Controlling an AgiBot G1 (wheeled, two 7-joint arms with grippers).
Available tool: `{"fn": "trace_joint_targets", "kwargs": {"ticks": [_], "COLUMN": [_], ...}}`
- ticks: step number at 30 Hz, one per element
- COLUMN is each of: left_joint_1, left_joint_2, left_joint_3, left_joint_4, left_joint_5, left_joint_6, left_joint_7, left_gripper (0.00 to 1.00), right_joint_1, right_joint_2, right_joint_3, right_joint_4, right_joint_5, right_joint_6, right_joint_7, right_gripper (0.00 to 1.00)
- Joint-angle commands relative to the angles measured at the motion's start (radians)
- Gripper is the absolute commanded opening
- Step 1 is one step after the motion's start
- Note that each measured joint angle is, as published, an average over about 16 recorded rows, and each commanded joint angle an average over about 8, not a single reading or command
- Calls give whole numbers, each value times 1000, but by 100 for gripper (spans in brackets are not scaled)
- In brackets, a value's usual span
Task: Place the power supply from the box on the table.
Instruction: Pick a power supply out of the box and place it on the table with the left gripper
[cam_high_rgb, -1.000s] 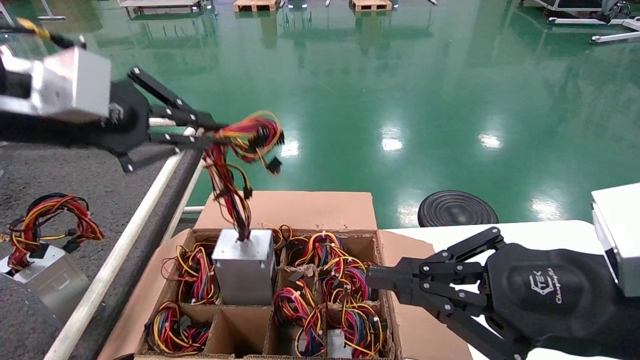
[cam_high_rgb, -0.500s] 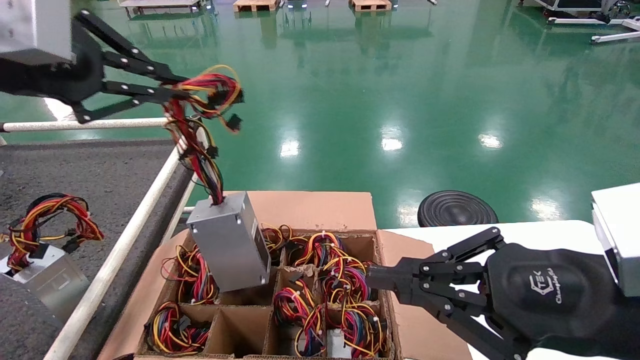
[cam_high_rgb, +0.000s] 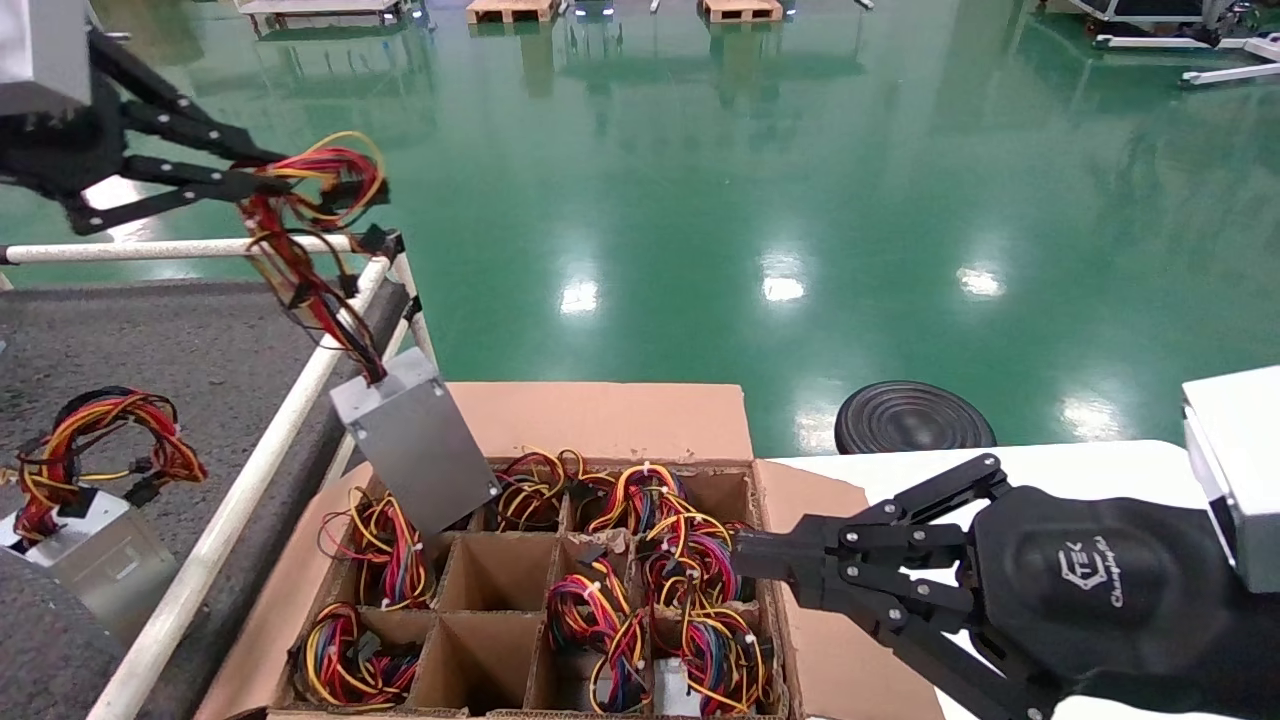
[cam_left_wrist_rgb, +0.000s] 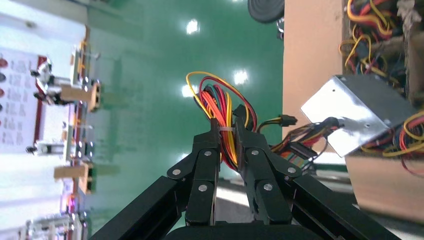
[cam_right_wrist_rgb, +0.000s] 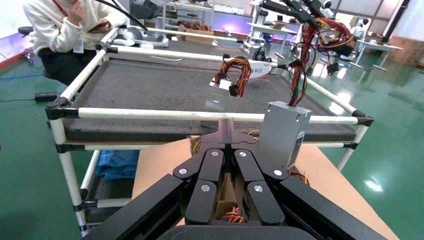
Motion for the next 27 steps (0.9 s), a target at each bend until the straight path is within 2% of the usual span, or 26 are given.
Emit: {"fn": "trace_joint_targets", "kwargs": {"ticks": [1,15,27], "left_joint_1": [-12,-92,-173], "left_joint_2": [3,40,99], "left_joint_3": [11,52,66], "left_joint_4": [27,193,207], "left_joint_5": [15,102,145], "left_joint_6": [0,-45,-89], "left_joint_7": [7,72,109], "left_gripper": [0,0,0], "right_joint_1": [0,0,0], "right_joint_2": [0,0,0], "right_joint_3": [0,0,0], "right_joint_4": [0,0,0], "right_joint_5": [0,0,0], "right_joint_6": [0,0,0], "right_joint_7": [0,0,0], "right_gripper": [0,0,0]}}
